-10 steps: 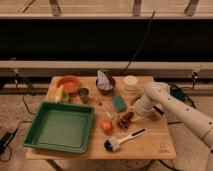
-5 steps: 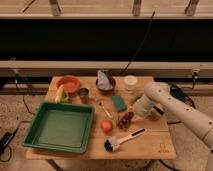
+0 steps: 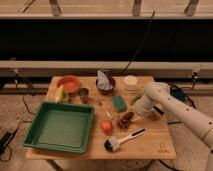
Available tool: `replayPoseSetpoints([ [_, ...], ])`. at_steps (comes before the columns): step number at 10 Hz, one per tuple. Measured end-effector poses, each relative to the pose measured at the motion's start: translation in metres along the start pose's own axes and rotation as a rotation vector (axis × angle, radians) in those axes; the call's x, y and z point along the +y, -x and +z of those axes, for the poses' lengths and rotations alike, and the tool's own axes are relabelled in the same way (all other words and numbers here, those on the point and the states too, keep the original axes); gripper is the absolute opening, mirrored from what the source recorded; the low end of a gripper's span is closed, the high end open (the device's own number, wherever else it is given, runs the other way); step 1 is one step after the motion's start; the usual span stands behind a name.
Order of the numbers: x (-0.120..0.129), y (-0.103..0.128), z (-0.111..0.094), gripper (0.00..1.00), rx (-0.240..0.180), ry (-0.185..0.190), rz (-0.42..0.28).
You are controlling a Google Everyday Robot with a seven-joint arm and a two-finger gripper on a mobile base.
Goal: Place grapes in paper cup
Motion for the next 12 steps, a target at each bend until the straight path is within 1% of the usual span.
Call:
replayPoseSetpoints([
  [1, 0.0000, 0.0000, 0.0000, 0.34, 0.000, 0.000, 0.000],
  [4, 0.0000, 0.0000, 0.0000, 0.67, 0.000, 0.000, 0.000],
  [5, 0.0000, 0.0000, 0.0000, 0.76, 0.000, 0.000, 0.000],
  [6, 0.0001, -0.0001, 0.0002, 0.80, 0.000, 0.000, 0.000],
  [12, 0.0040, -0.0026, 0.0007, 0.80, 0.004, 0.011, 0.002],
])
